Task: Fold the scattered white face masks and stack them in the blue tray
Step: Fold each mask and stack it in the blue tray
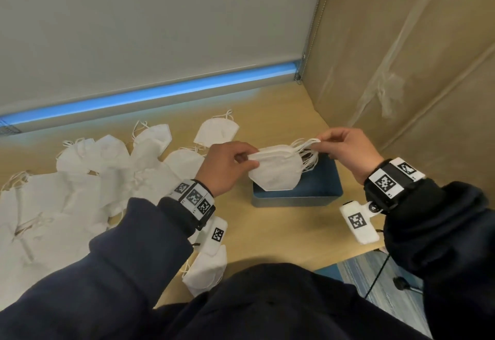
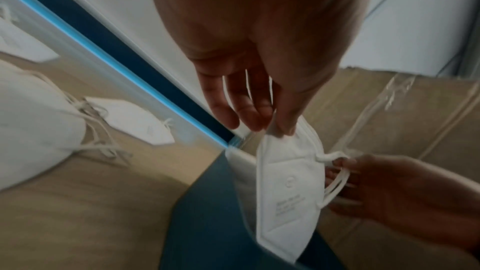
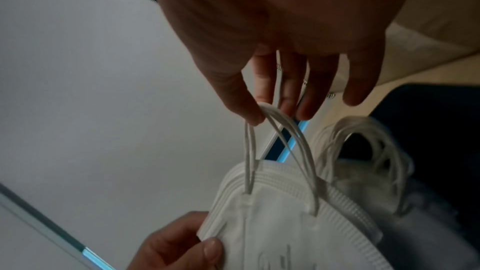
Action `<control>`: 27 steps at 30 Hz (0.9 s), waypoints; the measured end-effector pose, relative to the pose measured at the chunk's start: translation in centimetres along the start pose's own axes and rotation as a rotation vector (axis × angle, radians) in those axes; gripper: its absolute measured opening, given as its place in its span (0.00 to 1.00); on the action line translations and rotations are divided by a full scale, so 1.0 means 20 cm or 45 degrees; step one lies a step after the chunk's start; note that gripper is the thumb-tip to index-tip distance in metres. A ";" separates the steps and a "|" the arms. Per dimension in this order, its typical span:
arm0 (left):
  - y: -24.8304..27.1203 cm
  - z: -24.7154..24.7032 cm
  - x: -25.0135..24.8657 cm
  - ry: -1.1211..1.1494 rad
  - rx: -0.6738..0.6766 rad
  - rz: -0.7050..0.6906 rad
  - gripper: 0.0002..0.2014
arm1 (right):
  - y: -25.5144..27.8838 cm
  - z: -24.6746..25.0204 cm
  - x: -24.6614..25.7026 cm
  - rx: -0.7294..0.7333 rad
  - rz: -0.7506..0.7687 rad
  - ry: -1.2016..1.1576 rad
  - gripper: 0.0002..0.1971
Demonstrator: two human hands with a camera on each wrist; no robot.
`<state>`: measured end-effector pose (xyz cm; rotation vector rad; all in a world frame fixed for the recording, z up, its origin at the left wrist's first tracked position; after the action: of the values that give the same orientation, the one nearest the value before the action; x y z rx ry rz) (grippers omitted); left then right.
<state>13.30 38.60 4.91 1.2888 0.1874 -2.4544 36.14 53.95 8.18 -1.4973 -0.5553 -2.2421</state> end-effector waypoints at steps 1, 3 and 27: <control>-0.02 -0.04 0.00 0.013 0.017 0.011 0.09 | 0.00 0.02 -0.02 -0.024 0.020 0.075 0.04; -0.05 -0.10 0.02 -0.032 0.040 0.019 0.09 | -0.02 0.04 -0.06 -0.044 0.045 0.255 0.04; -0.13 0.42 0.79 -0.808 0.017 0.711 0.45 | -0.37 -0.78 0.44 0.308 0.182 -0.033 0.12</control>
<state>-2.26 34.60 -3.32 0.4210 -0.3120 -2.2188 16.94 51.24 10.05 -1.3990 -0.6786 -1.9724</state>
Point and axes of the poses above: each hand's wrist, its own y-axis away from the middle knuckle, its own z-axis out of the back of the hand, x = y × z, the point moved 4 cm from there along -y, towards the middle knuckle, and after that the axes turned 8 degrees about z, right-handed, at the moved point
